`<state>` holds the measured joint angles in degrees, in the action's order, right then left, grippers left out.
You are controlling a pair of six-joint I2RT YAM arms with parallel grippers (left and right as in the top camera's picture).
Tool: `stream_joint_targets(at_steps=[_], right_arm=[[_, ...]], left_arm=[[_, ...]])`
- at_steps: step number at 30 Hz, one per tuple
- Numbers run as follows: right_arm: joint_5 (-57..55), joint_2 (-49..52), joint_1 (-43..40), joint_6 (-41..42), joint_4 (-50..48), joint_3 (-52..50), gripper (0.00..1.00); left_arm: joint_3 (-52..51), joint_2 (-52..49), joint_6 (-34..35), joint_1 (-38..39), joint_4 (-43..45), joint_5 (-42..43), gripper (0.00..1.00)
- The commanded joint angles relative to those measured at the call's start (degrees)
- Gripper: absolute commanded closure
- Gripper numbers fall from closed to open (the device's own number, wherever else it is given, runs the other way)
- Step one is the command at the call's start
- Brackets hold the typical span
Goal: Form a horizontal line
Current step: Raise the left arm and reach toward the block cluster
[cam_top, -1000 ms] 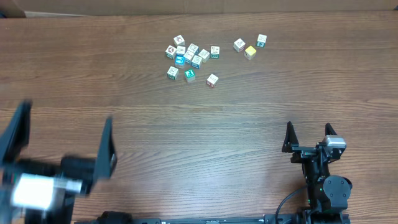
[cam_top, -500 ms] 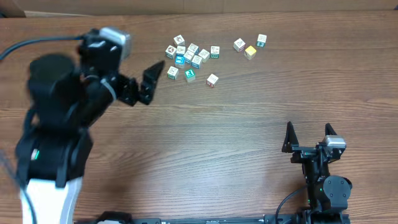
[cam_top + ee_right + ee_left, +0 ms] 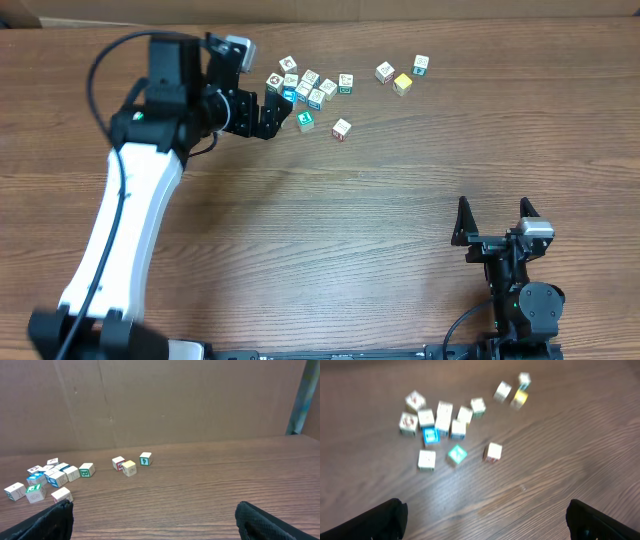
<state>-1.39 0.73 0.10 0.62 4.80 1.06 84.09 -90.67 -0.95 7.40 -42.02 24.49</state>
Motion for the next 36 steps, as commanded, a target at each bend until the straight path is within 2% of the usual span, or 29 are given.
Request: stream_joint_targets(at_steps=[1,3,5,9,12,17,26,31,33,36], right_arm=[[0.2,-0.6,0.3,-0.3,-0.1,-0.6,0.0],[0.2,-0.6,0.3,-0.3,-0.1,-0.6,0.0],[0.2,-0.6,0.3,-0.3,-0.1,-0.6,0.0],[0.2,-0.6,0.3,-0.3,-0.1,-0.6,0.0],[0.2,-0.6,0.3,-0.3,-0.1,-0.6,0.0],[0.2,-0.6,0.3,-0.3,-0.1,-0.6,0.0],[0.2,-0.6,0.3,-0.3,-0.1,-0.6,0.0],[0.2,-0.6,0.3,-0.3,-0.1,-0.6,0.0],[0.2,-0.6,0.3,-0.3,-0.1,-0.6,0.0],[0.2,-0.6,0.3,-0.3,-0.1,-0.6,0.0]], left_arm=[[1.5,-4.9,1.4,0.1,0.0,1.3,0.0],[1.5,-7.9,1.4,0.1,0.6,1.3,0.0],[1.5,-10.4,1.4,0.1,1.9,1.3,0.08],[1.5,-13.9,1.4,0.3,4.7,0.4,0.39],[1.5,-15.2,2.2,0.6,6.3,-1.8,0.49],[1.5,-16.7,5.3,3.2,7.1,-14.2,0.45],[1.5,-19.5,4.5,9.5,12.4,-30.6,0.41],[1.5,-22.6,2.2,9.9,14.2,-32.0,0.38],[1.5,-23.9,2.2,9.9,14.8,-32.0,0.33],[1.5,-26.1,-0.3,9.9,15.5,-32.0,0.33]])
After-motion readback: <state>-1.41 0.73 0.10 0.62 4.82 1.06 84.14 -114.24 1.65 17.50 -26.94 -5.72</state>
